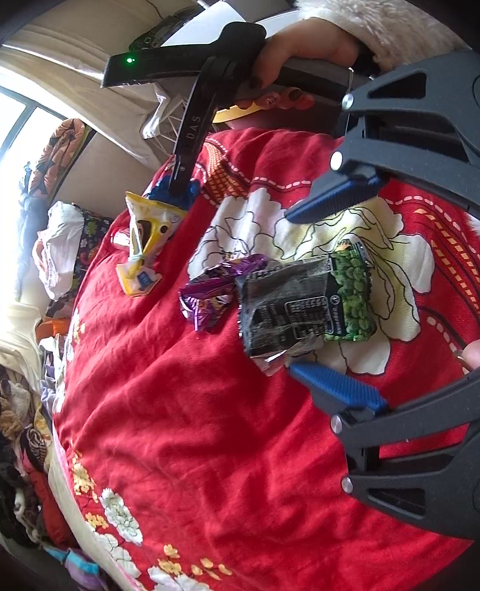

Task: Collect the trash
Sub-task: 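Grasp the black-and-green snack bag with the left tool while the right tool grasps the blue bag, then carry the snack bag with the left tool while the right tool carries the blue bag over the bin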

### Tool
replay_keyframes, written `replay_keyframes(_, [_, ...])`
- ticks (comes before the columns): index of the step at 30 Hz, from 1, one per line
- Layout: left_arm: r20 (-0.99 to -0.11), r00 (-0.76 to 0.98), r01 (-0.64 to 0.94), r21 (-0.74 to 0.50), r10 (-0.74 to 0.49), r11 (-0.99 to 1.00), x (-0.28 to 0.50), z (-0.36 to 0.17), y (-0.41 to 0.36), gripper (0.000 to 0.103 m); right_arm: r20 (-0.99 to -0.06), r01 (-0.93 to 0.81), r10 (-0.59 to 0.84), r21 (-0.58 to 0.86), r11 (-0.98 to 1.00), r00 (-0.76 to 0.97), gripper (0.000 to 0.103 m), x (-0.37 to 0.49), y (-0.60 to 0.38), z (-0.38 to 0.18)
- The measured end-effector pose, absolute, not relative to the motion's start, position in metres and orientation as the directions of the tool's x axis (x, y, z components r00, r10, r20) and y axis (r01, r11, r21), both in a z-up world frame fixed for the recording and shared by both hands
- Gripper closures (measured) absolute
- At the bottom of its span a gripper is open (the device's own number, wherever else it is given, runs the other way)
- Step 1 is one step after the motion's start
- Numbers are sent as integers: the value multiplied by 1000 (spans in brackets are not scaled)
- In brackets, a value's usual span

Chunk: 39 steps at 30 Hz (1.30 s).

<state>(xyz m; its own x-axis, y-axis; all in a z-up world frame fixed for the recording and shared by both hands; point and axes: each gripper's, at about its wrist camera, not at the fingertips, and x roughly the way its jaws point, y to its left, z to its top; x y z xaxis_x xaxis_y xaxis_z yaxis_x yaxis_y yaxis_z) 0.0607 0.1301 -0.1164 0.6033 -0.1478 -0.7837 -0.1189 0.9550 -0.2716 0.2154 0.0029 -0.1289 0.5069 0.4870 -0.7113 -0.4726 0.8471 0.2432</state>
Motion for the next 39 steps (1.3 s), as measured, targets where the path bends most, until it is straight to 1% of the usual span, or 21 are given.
replay_keyframes(2, [-787,597,-118,-276,-153,954,60,-118,130,49,-705,-473,499,257,842,505,94,213,1,-128])
replay_keyframes(4, [-789,595,-122,-273,-150,954,60,-120,129,61,-697,-474,509,269,838,505,95,208,-3,-127])
replay_keyframes(6, [-791,593,-119,-272,-152,955,60,-121,129,64,-691,-476,517,276,835,505,96,201,-5,-126])
replay_keyframes(7, [-791,593,-118,-271,-151,955,61,-121,129,67,-689,-477,519,278,834,507,96,199,-7,-125])
replay_keyframes(9, [-788,597,-118,-273,-152,955,62,-121,130,69,-681,-478,526,284,831,510,96,190,-11,-123])
replay_keyframes(10, [-784,603,-121,-275,-150,954,61,-119,131,72,-677,-479,530,287,830,511,96,187,-13,-121])
replay_keyframes(14, [-757,639,-139,-288,-136,948,58,-111,142,77,-661,-490,551,303,817,510,97,170,-22,-116])
replay_keyframes(21, [-722,682,-153,-295,-115,943,56,-94,149,79,-654,-477,563,332,814,506,97,155,-39,-110])
replay_keyframes(39, [-660,734,-50,-291,-163,955,64,-60,118,80,-605,-482,578,336,809,548,98,133,-61,-85])
